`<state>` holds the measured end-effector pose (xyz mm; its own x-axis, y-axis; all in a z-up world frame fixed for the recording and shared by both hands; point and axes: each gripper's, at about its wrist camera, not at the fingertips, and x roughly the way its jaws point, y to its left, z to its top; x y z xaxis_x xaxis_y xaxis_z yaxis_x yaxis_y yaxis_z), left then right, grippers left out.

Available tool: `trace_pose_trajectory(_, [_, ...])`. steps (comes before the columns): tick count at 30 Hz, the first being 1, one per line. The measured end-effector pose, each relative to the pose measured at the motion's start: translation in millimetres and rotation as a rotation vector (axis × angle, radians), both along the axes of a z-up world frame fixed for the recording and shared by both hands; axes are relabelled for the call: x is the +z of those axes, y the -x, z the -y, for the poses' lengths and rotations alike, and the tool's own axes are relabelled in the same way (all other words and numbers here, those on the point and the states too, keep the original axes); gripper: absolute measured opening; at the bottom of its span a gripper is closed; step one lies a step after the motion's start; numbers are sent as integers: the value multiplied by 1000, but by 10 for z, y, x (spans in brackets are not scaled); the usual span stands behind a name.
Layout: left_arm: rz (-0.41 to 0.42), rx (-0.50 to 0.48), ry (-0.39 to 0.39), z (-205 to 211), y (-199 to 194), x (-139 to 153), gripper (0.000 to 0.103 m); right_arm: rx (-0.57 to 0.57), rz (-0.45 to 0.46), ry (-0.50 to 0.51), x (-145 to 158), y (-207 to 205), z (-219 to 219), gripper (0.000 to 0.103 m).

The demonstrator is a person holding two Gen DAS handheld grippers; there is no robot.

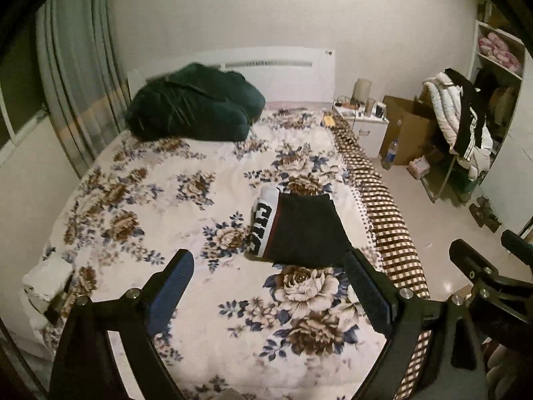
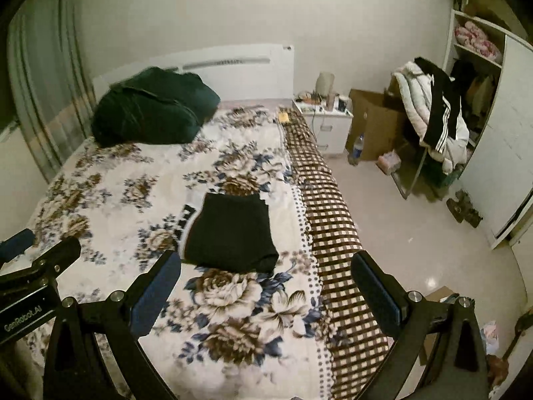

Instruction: Fold small clothes

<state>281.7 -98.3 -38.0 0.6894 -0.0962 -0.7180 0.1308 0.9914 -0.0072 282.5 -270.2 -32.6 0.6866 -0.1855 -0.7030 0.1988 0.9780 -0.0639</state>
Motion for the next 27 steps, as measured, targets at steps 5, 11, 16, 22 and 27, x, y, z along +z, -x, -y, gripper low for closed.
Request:
trace_pose_trajectory(5, [38, -8, 11, -130, 515, 354, 93, -4, 51, 15, 516, 705, -230, 103])
trace_pose_trajectory(11, [55, 5, 7, -162, 900, 544, 93, 5, 89, 15, 972, 1393, -395, 103])
trace_pose_trajectory(16, [79, 40, 10, -108, 1062, 642, 93, 40, 96, 1, 1188, 1733, -392, 103])
trace_pose_trajectory(22, [93, 52, 23, -53, 1169, 654, 103, 69, 102, 3, 1244, 1805, -215, 103])
trace_pose_trajectory(27, [95, 55, 12, -8, 1202, 653, 103, 79, 95, 9, 1210, 1772, -96, 103])
